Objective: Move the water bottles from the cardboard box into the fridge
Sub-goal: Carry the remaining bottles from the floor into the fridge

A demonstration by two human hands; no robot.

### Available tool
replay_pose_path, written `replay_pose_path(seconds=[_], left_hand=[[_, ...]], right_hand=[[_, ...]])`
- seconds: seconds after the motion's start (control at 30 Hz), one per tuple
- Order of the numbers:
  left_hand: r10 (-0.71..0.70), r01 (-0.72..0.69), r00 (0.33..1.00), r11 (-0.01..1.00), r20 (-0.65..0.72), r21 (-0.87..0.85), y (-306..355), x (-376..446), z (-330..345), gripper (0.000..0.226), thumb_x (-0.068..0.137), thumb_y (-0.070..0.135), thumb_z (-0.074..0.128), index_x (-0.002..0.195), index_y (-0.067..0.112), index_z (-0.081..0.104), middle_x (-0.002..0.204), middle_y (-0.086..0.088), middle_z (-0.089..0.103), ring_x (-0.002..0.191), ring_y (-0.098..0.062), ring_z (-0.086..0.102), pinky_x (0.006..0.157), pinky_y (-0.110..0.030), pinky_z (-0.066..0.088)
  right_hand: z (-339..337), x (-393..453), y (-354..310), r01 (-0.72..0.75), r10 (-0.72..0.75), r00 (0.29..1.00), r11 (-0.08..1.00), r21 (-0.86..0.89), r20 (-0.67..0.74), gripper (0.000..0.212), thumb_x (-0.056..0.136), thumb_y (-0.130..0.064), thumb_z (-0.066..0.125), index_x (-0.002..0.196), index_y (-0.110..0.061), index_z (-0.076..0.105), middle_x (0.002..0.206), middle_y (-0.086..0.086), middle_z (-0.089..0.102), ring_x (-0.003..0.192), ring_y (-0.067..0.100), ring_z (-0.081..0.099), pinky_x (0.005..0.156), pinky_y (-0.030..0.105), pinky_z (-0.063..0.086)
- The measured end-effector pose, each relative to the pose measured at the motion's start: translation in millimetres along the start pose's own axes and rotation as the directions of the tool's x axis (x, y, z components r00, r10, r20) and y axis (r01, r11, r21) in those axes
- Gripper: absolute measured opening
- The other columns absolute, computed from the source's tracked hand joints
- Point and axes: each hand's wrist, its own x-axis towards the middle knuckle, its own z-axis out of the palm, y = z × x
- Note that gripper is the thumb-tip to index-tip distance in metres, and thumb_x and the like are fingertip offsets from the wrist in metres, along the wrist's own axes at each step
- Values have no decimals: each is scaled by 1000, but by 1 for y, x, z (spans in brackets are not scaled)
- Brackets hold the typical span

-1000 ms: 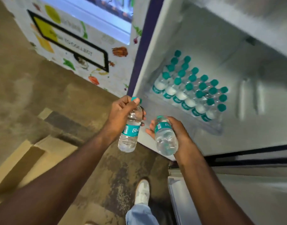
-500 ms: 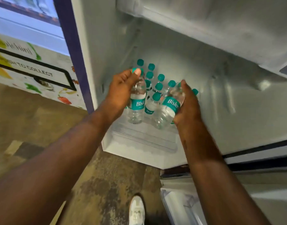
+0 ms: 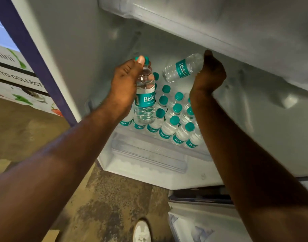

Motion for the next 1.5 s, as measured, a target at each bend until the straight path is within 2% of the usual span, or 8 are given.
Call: replay_pose_path(seconds=[0.07,0.2,0.43,0.93,1.1,1.23,1.33,1.5], left_hand=[[0,0,1000,1000,2,9,-2,4,2,25,105,32,49,96,17,67,88,1,72,85,-16,72,83,-32,59],[-7,7,1000,1000,-6,23,-7,14,2,28,105,36,49,106,14,66,95,-1,71,94,-21,71,99,-44,56],[-34,34,999,999,-41,-11,-15,24,4,28,106,33,48,112,12,64,101,-5,70,105,-29,69,102,-46,54],[36,-39,999,996,41,74,-22,38,20,24,106,28,48,113,10,62,96,1,68,90,-13,68,89,-30,56],[55,-61,997,993,60,102,-18,41,29,26,106,31,48,111,12,65,96,1,70,94,-17,69,96,-38,57],[53,-59,996,995,72,78,-9,46,38,29,107,32,45,107,13,67,96,2,71,89,-11,70,89,-32,57],[65,-73,995,992,79,100,-3,51,47,36,107,36,43,119,9,65,104,2,72,94,-10,71,89,-31,56],[130,-148,985,973,111,176,5,62,58,30,107,29,43,115,10,65,100,2,72,92,-9,70,85,-27,56]], right_hand=[[5,10,3,58,-55,997,997,-52,56,27,87,-33,74,95,-7,75,96,3,76,88,18,73,86,39,60],[21,16,9,288,-213,946,899,-329,246,28,86,-34,77,101,-11,78,102,0,77,89,4,67,84,5,48],[32,5,39,408,-23,799,754,-514,601,40,88,-30,76,121,-9,71,122,5,71,109,16,67,93,18,47],[47,13,52,400,192,710,682,-612,678,38,91,-36,72,117,-8,72,119,8,72,104,24,68,94,25,49],[42,7,33,300,115,751,817,-492,650,34,97,-36,62,108,-7,75,108,8,74,101,25,68,97,37,54],[8,-28,-2,-13,74,781,995,-102,620,33,105,-37,46,113,-15,68,102,4,74,89,19,73,84,35,61],[-18,-56,-15,22,-53,722,998,54,690,25,104,-30,49,111,-14,67,100,8,74,87,20,72,78,33,60],[-25,-48,-24,171,-163,611,983,72,775,27,92,-22,69,117,-13,63,109,-2,73,102,15,70,91,33,58]])
